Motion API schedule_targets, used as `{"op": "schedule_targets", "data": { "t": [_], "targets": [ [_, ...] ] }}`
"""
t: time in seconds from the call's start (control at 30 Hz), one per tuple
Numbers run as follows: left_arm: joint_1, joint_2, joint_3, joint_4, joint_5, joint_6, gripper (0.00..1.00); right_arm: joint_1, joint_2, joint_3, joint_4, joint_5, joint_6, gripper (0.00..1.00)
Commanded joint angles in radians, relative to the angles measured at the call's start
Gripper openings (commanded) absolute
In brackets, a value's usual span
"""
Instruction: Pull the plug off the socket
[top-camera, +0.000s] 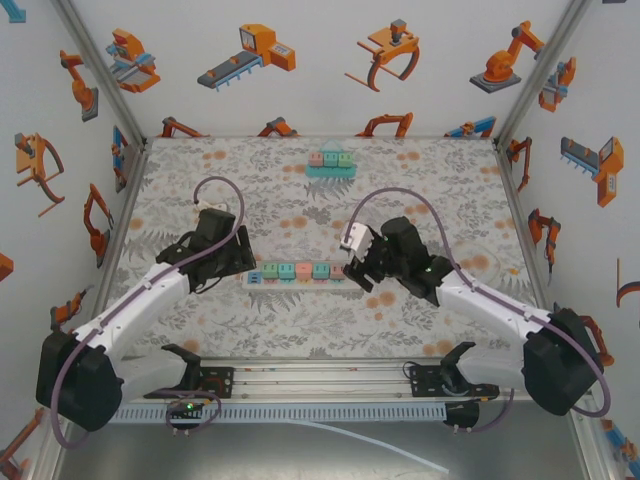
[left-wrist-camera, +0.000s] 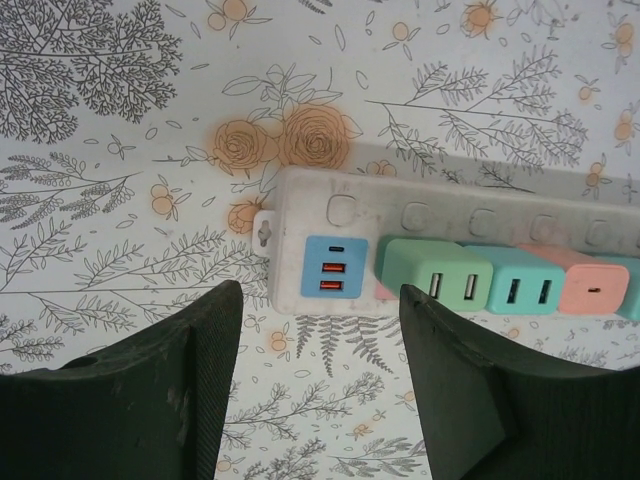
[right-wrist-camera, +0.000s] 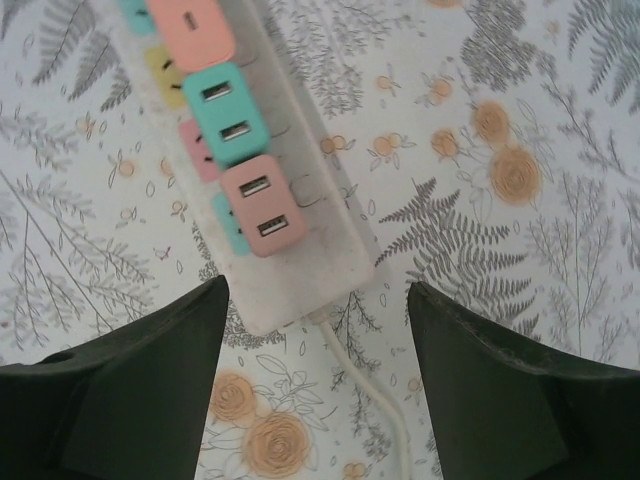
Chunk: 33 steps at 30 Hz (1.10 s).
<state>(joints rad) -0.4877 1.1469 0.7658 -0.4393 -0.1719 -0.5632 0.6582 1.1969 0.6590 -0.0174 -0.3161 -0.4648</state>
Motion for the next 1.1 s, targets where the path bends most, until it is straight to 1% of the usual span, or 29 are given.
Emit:
{"op": "schedule_targets", "data": {
  "t": [0.0,0.07,0.17,0.27,0.37,0.47,0.73,0.87,1.07],
  "targets": [
    [0.019,0.038,0.013,-0.025,0.031,0.021,0.61,0.004,0.039,0.035,0.044,-0.127,-0.257,0.68],
    [0.027,0.059,0.01,-0.013,0.048,0.018,0.62,0.004,0.093,0.078,-0.014,-0.165,-0.282,0.68],
    [0.031,0.083,0.005,0.007,0.069,0.015,0.62,0.007,0.169,0.106,-0.001,-0.218,-0.269,0.67],
    [0.034,0.106,0.0,0.015,0.08,0.016,0.62,0.014,0.224,0.115,0.047,-0.197,-0.246,0.66],
    [0.036,0.128,-0.02,0.035,0.084,0.014,0.62,0.015,0.262,0.127,0.059,-0.201,-0.243,0.61],
    [0.04,0.162,-0.026,0.028,0.085,0.014,0.62,0.015,0.291,0.151,0.031,-0.211,-0.245,0.56],
    [0.042,0.214,-0.07,0.073,0.104,-0.007,0.62,0.017,0.346,0.192,-0.006,-0.262,-0.244,0.39],
    [0.041,0.253,-0.081,0.061,0.077,-0.018,0.62,0.019,0.365,0.216,-0.032,-0.249,-0.238,0.34],
    [0.043,0.262,-0.098,0.047,0.054,-0.029,0.6,0.02,0.365,0.246,-0.042,-0.256,-0.223,0.27]
  ]
}}
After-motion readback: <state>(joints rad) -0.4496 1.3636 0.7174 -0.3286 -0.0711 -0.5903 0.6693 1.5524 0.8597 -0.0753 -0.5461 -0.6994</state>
